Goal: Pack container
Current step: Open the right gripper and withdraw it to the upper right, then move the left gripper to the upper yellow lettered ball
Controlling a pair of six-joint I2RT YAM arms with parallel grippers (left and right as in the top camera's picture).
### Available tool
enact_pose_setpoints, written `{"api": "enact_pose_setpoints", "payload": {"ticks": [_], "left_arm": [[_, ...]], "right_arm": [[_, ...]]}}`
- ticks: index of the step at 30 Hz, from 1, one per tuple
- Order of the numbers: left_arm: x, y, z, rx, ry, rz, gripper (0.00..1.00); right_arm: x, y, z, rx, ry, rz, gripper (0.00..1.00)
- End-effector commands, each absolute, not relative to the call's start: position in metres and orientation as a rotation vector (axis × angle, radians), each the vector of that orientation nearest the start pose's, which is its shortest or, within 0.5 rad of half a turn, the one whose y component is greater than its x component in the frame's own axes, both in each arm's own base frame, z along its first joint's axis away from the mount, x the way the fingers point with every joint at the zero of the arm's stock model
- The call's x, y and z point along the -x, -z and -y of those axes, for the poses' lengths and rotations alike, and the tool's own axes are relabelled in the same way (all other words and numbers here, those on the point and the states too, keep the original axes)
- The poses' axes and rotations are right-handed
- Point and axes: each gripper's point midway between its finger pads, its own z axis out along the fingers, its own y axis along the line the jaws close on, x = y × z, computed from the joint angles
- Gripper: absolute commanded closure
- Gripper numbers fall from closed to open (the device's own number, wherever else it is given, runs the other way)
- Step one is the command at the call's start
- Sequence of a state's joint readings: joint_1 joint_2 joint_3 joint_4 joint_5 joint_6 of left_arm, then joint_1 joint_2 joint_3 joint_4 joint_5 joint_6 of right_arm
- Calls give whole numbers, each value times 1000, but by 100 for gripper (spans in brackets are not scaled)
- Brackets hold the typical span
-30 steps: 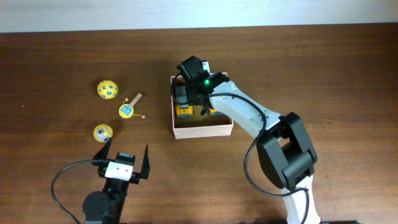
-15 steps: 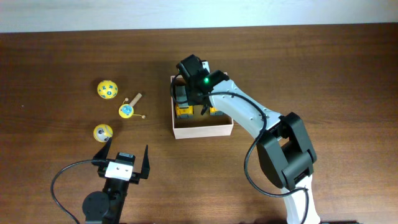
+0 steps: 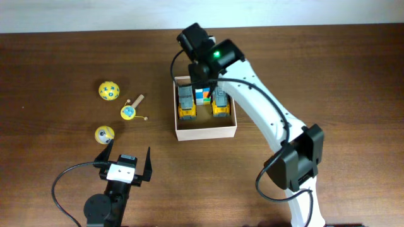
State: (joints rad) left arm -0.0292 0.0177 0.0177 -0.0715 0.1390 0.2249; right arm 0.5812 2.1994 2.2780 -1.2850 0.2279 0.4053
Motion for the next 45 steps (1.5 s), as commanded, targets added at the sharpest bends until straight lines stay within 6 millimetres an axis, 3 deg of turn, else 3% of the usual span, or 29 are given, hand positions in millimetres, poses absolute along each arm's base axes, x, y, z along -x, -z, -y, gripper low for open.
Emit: {"api": "enact_pose_setpoints", "payload": {"ticks": [1, 7, 14, 23, 27, 31, 37, 39, 42, 45], "left_arm": [[-244, -158, 29, -318, -54, -1618, 1], [-244, -158, 29, -318, -54, -1618, 1], [-244, -158, 29, -318, -54, -1618, 1], [-244, -158, 29, -318, -55, -1616, 1], [-244, -158, 29, -318, -54, -1617, 1], [-244, -158, 29, -318, -55, -1617, 1], [-244, -159, 29, -317, -55, -1614, 1], [-245, -157, 26, -263, -28, -1632, 1], [-246, -153, 5, -11, 21, -1671, 1], [-243, -156, -9, 126, 16, -1681, 1]], "right_arm": [[-441, -224, -212, 20, 19, -2659, 52], [-421, -245, -154, -108, 85, -2719, 44], [-402, -239, -99, -232, 203, -2832, 38], [-403, -241, -57, -341, 228, -2843, 33], [-396, -260, -36, -366, 223, -2810, 32], [-378, -294, -5, -428, 189, -2735, 27], [-349, -335, 47, -581, 144, -2611, 7], [-340, -342, 71, -701, 153, -2563, 3], [-329, -344, 106, -906, 172, -2494, 1], [-320, -340, 132, -1078, 189, -2438, 1]]}}
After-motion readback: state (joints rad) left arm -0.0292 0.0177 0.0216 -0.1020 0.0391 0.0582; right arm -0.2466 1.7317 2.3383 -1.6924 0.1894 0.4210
